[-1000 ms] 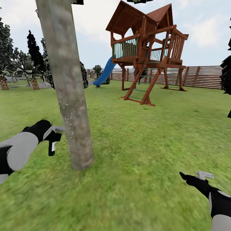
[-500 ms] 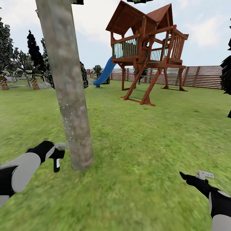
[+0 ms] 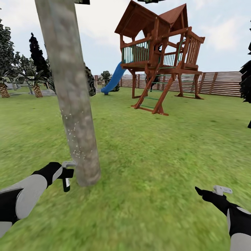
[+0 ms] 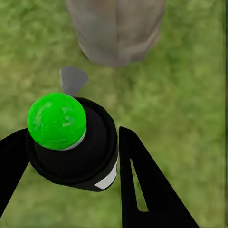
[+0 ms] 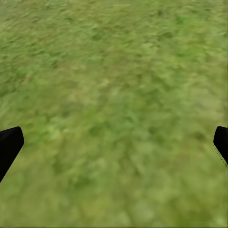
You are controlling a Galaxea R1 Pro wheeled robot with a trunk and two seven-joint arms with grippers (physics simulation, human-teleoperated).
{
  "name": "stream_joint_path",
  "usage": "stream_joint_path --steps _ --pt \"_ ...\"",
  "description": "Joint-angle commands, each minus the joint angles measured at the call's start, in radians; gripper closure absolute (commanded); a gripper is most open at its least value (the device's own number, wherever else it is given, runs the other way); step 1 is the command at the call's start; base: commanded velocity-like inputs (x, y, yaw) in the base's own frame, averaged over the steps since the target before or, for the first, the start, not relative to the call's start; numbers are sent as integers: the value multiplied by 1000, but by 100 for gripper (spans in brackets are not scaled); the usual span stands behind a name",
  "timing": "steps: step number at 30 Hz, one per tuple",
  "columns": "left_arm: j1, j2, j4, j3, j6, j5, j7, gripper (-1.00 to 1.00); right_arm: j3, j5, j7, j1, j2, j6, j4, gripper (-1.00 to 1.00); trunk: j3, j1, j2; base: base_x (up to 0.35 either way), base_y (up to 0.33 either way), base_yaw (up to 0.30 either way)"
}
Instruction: In the garden, pick up the pesticide atomizer on the floor and spray pesticide onto both trees until each tree trunk is fully covered.
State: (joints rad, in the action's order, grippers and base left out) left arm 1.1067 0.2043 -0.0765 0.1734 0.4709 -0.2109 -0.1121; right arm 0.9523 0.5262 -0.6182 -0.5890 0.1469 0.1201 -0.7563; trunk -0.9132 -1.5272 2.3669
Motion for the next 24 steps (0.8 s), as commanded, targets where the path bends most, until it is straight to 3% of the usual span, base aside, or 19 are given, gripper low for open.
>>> stream_joint_path --steps 1,7,12,15,19,24 --pt "-8 0 0 0 0 0 0 100 0 0 0 0 -1 1 0 -100 0 0 0 250 -177 0" --pt "-23 6 0 0 2 -2 2 100 0 0 0 0 0 3 0 -100 0 0 0 233 -112 137" --pt "-24 8 0 0 2 -2 7 100 0 0 0 0 -1 3 0 -100 0 0 0 36 -3 137" --pt "-24 9 0 0 1 -1 102 100 -1 0 0 0 -1 3 0 -100 0 0 0 1 0 6" --pt "-24 -7 0 0 0 1 125 100 0 0 0 0 -1 3 0 -100 0 0 0 0 0 9" --pt "-24 -34 0 0 0 1 127 100 -1 0 1 0 -2 3 0 -100 0 0 0 59 -152 205"
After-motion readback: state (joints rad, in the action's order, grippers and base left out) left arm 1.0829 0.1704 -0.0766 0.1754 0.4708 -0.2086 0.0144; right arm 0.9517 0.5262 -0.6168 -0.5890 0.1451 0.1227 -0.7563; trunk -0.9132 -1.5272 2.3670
